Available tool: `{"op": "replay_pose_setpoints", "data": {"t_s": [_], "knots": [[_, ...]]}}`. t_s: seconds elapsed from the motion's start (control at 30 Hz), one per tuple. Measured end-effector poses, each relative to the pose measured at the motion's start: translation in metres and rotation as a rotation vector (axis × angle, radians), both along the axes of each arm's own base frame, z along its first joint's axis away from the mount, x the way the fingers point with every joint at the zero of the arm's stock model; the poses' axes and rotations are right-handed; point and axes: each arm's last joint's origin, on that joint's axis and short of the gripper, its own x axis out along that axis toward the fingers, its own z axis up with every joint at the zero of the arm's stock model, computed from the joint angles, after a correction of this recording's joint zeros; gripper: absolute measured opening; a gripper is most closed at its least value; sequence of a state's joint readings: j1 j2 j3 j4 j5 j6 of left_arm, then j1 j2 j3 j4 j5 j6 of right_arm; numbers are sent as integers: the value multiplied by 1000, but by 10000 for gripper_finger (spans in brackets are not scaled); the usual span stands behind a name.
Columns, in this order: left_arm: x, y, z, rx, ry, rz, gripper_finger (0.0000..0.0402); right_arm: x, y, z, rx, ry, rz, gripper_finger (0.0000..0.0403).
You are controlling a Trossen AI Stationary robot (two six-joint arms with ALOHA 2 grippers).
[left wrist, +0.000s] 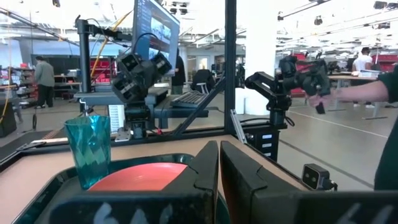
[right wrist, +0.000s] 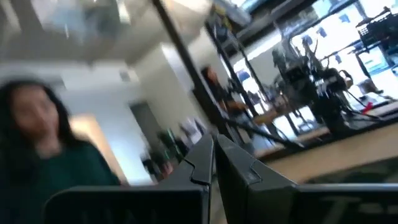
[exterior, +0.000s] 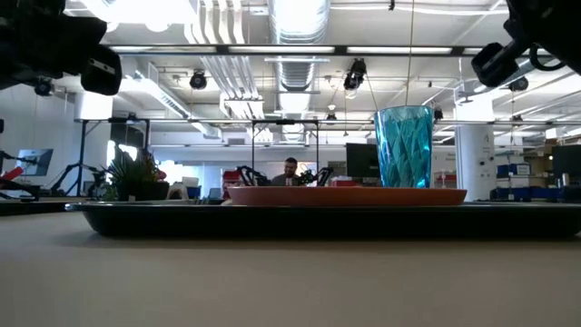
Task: Pick and place plate/cup/fork/spoon on tray
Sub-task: Return to Home Position
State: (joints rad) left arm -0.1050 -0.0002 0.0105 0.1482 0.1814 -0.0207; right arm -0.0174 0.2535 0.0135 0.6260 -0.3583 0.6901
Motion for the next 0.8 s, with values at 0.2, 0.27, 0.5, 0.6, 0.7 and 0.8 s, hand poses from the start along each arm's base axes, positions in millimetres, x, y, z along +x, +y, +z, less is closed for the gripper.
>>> {"op": "replay_pose_setpoints", "data": {"t_s": [0.2,0.27,0.5,0.6,0.7,0.8], "knots": [[0,0,0,0,0,0,0,6,1,-22,-232,150,-34,9],[0,0,0,0,0,0,0,7,-1,-27,-271,192,-84,9],[0,0,-1,1,11,0,0,8,-2,-30,-423,182,-177,9],[1,0,-1,2,13,4,0,9,-2,-36,-462,229,-171,9],[1,0,-1,2,13,3,0,9,-2,-41,-469,279,-159,9],[1,0,-1,2,13,4,0,8,-2,-45,-498,305,-155,9]]}}
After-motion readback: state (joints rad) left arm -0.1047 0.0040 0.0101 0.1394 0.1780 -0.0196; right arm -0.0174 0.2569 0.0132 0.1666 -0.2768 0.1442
